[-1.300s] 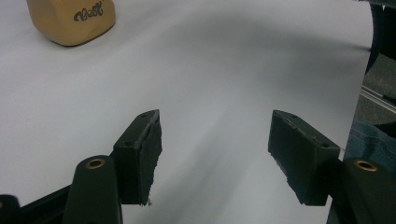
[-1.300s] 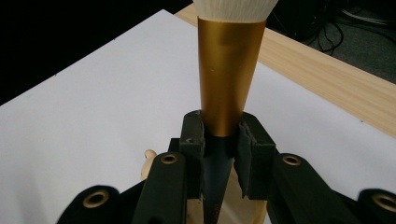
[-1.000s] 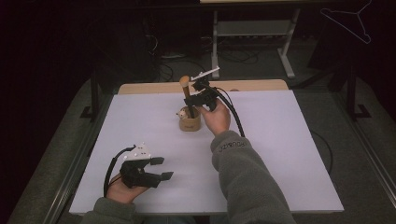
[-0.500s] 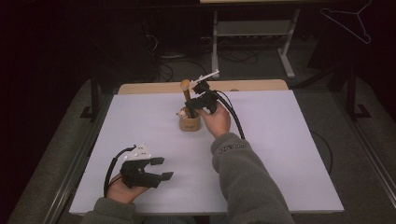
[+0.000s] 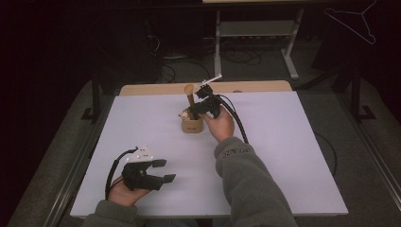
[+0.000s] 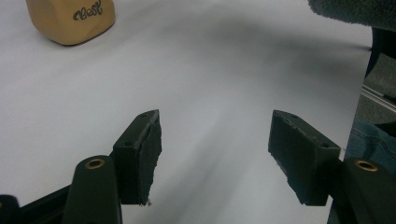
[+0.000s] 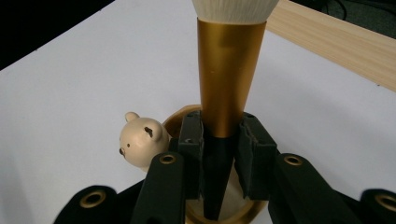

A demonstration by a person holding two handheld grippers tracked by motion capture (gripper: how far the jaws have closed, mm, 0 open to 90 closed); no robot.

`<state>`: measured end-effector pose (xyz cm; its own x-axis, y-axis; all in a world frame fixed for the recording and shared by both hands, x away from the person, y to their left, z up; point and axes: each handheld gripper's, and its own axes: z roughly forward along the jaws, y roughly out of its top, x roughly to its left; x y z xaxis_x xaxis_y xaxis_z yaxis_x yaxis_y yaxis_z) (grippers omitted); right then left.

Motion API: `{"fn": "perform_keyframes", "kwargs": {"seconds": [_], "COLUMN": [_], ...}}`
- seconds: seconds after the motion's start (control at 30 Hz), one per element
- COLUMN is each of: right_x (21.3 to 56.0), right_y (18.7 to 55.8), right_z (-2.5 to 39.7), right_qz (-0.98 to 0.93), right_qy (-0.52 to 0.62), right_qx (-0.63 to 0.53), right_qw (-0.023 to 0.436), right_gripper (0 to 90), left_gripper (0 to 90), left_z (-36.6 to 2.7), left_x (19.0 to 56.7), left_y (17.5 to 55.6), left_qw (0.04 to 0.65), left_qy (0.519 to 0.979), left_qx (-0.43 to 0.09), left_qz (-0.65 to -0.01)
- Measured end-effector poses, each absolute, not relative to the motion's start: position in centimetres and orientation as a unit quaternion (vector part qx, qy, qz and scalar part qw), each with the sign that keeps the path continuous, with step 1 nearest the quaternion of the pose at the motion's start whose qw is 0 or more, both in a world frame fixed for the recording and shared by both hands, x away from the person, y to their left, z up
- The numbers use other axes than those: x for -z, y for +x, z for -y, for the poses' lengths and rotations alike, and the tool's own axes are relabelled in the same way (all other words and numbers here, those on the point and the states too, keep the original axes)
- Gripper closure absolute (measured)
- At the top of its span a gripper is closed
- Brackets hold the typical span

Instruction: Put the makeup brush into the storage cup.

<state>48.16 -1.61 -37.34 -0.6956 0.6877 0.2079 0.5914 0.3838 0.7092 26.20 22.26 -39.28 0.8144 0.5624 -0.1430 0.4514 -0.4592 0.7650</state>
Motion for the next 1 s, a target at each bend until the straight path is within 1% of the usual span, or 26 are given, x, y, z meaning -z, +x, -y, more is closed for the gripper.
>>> {"fn": "perform_keyframes", "kwargs": {"seconds": [0.1,0.2,0.43,0.9,1.0], "right_x": [37.2,37.1,36.7,36.6,36.7], "right_y": [48.1,47.9,47.2,45.7,45.4], "right_z": [1.9,2.1,3.3,6.8,7.4], "right_qz": [-0.827,-0.828,-0.822,-0.816,-0.813], "right_qy": [0.385,0.382,0.384,0.379,0.385], "right_qx": [-0.406,-0.405,-0.416,-0.433,-0.434], "right_qw": [0.061,0.063,0.062,0.056,0.047], "right_gripper": [68.1,68.8,66.5,55.3,53.4], "left_gripper": [34.2,34.1,33.7,32.7,32.6], "left_z": [-22.3,-22.3,-22.3,-22.4,-22.5], "left_x": [39.3,39.3,39.3,39.3,39.3], "left_y": [26.2,26.2,26.3,26.3,26.4], "left_qw": [0.426,0.425,0.426,0.423,0.424], "left_qy": [0.852,0.852,0.852,0.85,0.848], "left_qx": [-0.066,-0.066,-0.068,-0.073,-0.073], "left_qz": [-0.296,-0.297,-0.299,-0.306,-0.308]}}
